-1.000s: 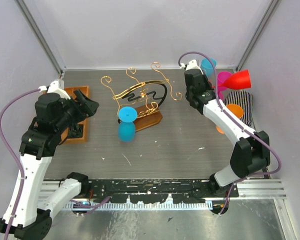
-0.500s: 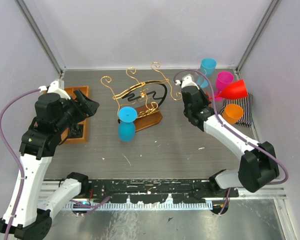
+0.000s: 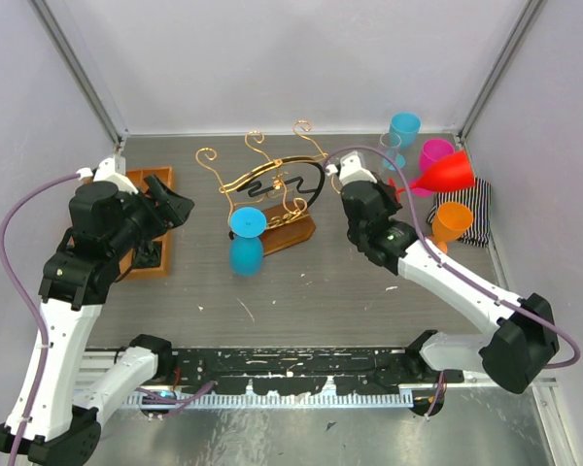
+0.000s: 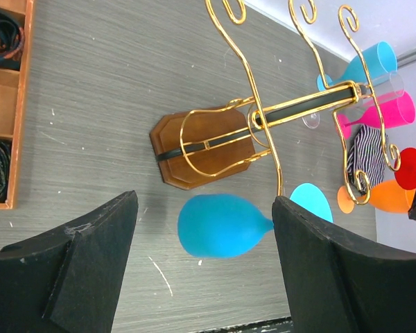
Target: Take the wine glass off the wine glass rack
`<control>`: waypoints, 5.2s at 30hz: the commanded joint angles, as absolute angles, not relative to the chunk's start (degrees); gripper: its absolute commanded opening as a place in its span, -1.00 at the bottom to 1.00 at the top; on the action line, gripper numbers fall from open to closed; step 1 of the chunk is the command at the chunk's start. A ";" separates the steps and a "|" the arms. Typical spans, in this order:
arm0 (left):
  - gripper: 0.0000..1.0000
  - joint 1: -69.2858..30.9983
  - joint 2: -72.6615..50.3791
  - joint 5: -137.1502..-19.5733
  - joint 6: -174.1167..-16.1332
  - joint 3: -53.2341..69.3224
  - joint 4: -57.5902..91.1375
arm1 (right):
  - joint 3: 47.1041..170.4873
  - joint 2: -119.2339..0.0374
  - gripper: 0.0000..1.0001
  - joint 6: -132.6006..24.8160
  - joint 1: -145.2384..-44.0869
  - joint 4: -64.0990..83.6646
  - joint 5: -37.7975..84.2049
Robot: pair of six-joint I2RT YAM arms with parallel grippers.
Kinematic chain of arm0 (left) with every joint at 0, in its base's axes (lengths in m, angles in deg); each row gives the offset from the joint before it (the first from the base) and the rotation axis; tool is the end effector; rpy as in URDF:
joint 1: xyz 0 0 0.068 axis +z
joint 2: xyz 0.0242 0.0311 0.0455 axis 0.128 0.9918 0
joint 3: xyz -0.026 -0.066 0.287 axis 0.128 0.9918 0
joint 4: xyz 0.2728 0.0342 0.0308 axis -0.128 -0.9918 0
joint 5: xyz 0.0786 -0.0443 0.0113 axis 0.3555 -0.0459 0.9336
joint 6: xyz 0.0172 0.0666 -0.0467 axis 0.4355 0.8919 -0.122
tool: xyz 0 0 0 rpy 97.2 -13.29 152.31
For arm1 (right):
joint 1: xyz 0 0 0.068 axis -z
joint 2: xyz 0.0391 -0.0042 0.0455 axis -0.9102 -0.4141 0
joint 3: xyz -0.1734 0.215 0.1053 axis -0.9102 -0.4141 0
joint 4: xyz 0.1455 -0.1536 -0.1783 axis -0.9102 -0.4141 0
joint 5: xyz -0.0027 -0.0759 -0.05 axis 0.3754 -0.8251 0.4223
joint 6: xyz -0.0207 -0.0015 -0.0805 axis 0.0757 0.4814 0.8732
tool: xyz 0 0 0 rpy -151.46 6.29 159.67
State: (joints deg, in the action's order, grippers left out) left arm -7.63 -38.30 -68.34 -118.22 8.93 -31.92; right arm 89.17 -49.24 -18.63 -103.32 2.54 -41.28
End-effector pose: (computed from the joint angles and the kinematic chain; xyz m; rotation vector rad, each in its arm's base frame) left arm 0.1742 -0.0442 0.4268 -0.3656 1.9873 -0.5275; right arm 0.2728 0.1346 0.3329 -0.4276 1.8158 -0.8510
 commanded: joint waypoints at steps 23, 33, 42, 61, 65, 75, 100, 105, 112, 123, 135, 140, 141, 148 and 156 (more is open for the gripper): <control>0.70 -7.37 -39.22 -70.85 -119.32 9.93 -30.03 | 83.39 -51.45 -0.99 -42.57 -117.22 -14.85 -54.01; 0.70 -7.39 -39.62 -70.24 -118.70 10.02 -31.03 | 80.75 -57.01 -0.99 -46.82 -118.19 -14.86 -55.02; 0.70 -7.38 -39.35 -70.17 -118.44 9.50 -31.47 | 80.88 -60.03 -0.99 -59.38 -118.79 -21.05 -55.74; 0.70 -7.36 -39.79 -70.39 -118.20 10.37 -31.46 | 90.53 -65.04 -0.99 -85.01 -123.03 -43.11 -59.07; 0.70 -7.36 -40.21 -70.50 -118.18 10.50 -31.62 | 91.52 -65.56 -0.98 -86.65 -123.84 -44.34 -56.55; 0.70 -7.34 -40.71 -71.54 -118.48 11.08 -31.49 | 97.13 -73.55 -0.98 -104.71 -127.76 -61.22 -60.28; 0.70 -7.55 -40.11 -72.43 -118.01 11.02 -32.18 | 102.90 -88.29 -0.99 -104.43 -128.39 -60.03 -61.26; 0.70 -7.56 -40.05 -72.27 -117.69 11.11 -32.26 | 105.30 -94.14 -0.99 -112.49 -128.38 -67.78 -63.10; 0.69 -7.50 -39.83 -72.37 -117.64 10.95 -32.26 | 107.10 -97.66 -0.98 -116.36 -127.53 -72.91 -65.63; 0.69 -7.54 -40.03 -72.20 -117.47 11.72 -32.26 | 106.60 -101.62 -0.98 -116.82 -127.17 -73.03 -67.54; 0.69 -7.46 -39.99 -72.22 -117.62 12.89 -32.26 | 107.13 -106.73 -0.98 -116.22 -127.20 -73.03 -68.36; 0.69 -7.43 -39.89 -72.22 -117.66 13.17 -32.21 | 107.45 -108.32 -0.99 -115.99 -127.15 -73.03 -69.89; 0.69 -7.43 -39.90 -72.25 -117.65 13.21 -32.18 | 107.59 -108.47 -0.98 -115.94 -127.15 -73.03 -70.07; 0.69 -7.44 -39.68 -72.13 -117.43 13.18 -32.09 | 108.72 -110.53 -0.98 -114.81 -127.15 -72.99 -72.08; 0.69 -7.43 -39.72 -71.95 -117.30 13.17 -32.18 | 108.54 -112.58 -0.98 -114.00 -126.97 -73.02 -74.42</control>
